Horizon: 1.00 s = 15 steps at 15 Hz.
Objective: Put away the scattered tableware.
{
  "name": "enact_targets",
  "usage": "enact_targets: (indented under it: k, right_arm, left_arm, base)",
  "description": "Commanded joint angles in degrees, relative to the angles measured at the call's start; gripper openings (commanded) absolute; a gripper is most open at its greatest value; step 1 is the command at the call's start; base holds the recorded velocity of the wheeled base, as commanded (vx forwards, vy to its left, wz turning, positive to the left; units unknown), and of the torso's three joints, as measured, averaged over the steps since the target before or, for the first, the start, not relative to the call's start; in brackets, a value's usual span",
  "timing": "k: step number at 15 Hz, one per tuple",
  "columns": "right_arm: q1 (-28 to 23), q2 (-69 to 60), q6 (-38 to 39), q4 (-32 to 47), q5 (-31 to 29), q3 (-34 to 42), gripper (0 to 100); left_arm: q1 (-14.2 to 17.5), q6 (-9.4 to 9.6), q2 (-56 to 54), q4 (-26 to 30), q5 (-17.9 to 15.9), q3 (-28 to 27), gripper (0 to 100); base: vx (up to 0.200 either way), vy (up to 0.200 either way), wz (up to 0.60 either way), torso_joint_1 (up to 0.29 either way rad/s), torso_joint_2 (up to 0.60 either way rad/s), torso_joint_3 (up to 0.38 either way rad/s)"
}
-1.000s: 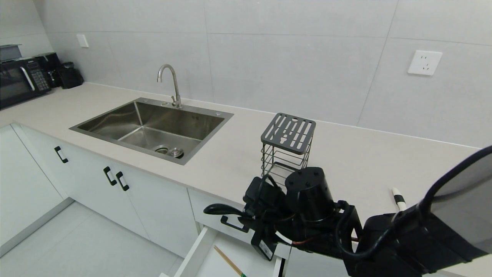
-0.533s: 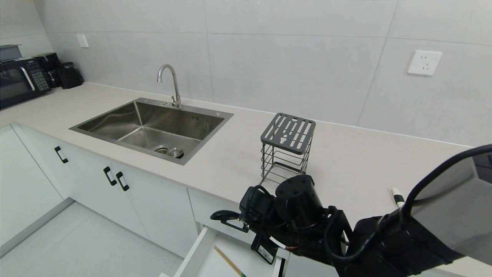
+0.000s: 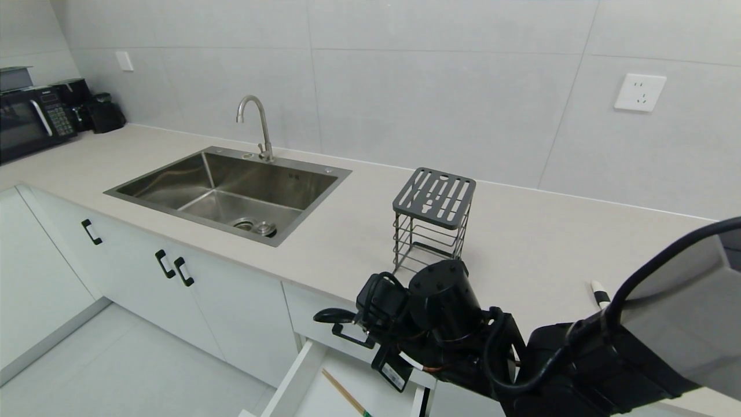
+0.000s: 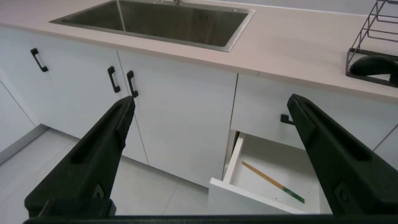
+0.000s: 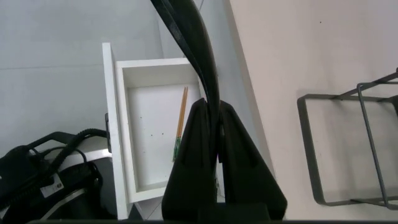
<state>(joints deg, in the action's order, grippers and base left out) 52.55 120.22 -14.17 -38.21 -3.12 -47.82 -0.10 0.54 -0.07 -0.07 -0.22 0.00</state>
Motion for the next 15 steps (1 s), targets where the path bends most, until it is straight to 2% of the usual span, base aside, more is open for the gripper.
enact_targets:
  k: [1,6,15]
  right_arm:
    - [0.36,0.63,-0.07,-0.2,-0.04,-0.34,0]
    - [1.41,1.15,-0.25,-0.38,-0.04,-0.52,0]
    - [2.2,2.56,-0.69,-0.38,-0.31,-0.43,0]
  left_arm:
    - [0.01,-0.01,0.07,-0.01,-0.04,0.0,100]
    - [0.01,-0.01,0.07,-0.01,-0.04,0.0,100]
    - [0.01,-0.01,0.07,-0.01,-0.04,0.0,100]
  base:
    - [0.0,0.0,0.0,-0.085,0.19,0.095]
    - [0.0,0.0,0.0,-0.091,0.18,0.089]
    - [0.0,0.0,0.0,-0.159,0.32,0.151]
